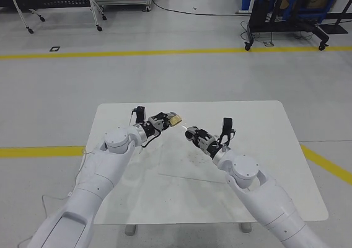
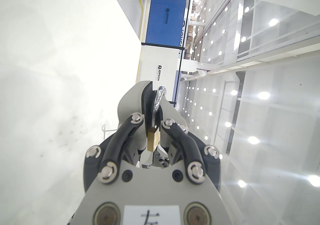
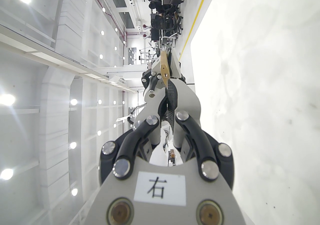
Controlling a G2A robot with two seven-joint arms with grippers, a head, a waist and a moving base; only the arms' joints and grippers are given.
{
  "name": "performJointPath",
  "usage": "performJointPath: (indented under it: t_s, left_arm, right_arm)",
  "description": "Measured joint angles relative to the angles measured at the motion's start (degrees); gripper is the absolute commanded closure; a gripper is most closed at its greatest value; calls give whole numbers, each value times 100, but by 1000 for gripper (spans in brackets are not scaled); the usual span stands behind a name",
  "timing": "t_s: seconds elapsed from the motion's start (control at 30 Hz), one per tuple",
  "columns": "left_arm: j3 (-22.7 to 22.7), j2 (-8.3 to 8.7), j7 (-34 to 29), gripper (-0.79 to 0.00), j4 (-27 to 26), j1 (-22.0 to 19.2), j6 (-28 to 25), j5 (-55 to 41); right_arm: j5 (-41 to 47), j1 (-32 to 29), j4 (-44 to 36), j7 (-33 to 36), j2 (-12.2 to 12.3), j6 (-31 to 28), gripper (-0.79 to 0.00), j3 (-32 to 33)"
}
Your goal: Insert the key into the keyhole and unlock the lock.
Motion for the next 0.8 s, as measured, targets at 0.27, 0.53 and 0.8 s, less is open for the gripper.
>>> performJointPath:
  t_s: [0.27,0.53,0.8]
  left_arm:
    - [6,-4,-100,0,-37,28,-12,94]
    - [-6,-14,-174,0,-34,35,12,119]
    - [-47,-27,-225,0,-18,47,87,36]
  right_arm:
    - [55,172,220,-37,-103,45,0,-123]
    - [63,233,316,-61,-168,9,0,-105]
    - [-115,162,262,-162,-199,-94,0,-33]
